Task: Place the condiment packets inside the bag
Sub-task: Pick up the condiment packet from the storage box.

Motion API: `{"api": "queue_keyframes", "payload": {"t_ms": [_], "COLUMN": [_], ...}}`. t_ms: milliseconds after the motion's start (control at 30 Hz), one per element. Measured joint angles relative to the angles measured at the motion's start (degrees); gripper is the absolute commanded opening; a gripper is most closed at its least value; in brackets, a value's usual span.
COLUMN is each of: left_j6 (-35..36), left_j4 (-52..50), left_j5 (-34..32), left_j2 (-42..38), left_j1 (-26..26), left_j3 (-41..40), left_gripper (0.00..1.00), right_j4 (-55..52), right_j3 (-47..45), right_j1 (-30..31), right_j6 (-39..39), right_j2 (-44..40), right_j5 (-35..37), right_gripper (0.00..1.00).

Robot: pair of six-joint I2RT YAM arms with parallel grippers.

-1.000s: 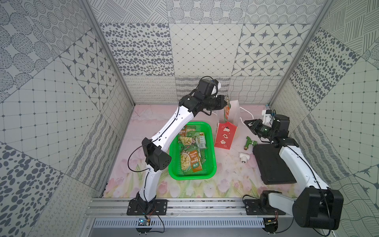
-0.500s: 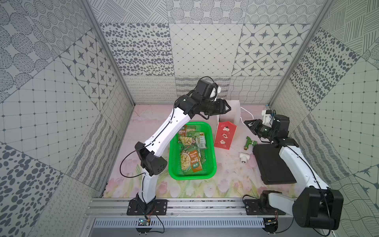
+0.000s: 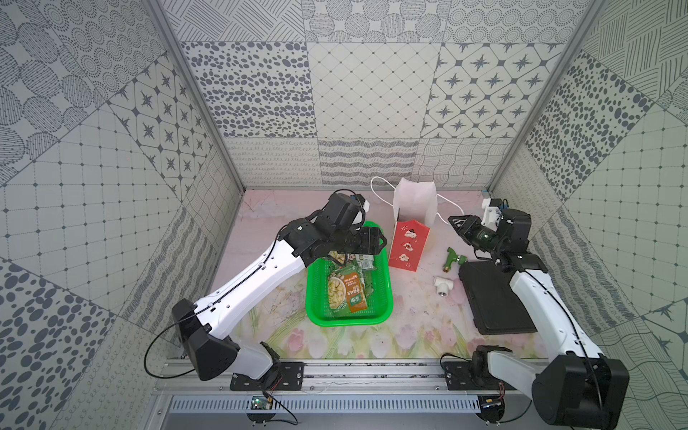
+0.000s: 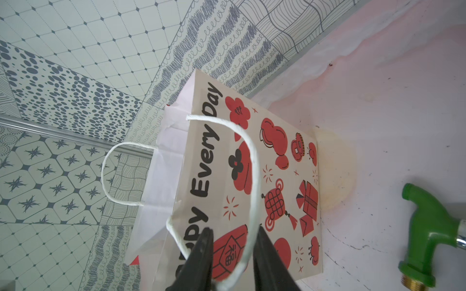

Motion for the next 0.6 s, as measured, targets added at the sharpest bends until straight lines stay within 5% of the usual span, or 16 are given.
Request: {"api": "queue_keyframes", "payload": {"t_ms": [233,600], "left_j6": [-2.56,-6.91], "left_j4": [1.73,2.21], "left_j5": [-5.38,-12.48], "left_j2": [-6.43,-4.22], "left_j1": [-0.35,-1.79], "left_j3": [-14.27,-22.6], "left_gripper": [0.74,0.7], "right_j4": [-1.92,-1.81], "right_j3": [-0.31,-0.31], "right_j1": [-0.11,-0.09], "right_j6": [-0.17,-0.22], "right_j2": [0.02,0.02], "right_j5": [2.32,1.29], "right_gripper": [0.39,0.49]}}
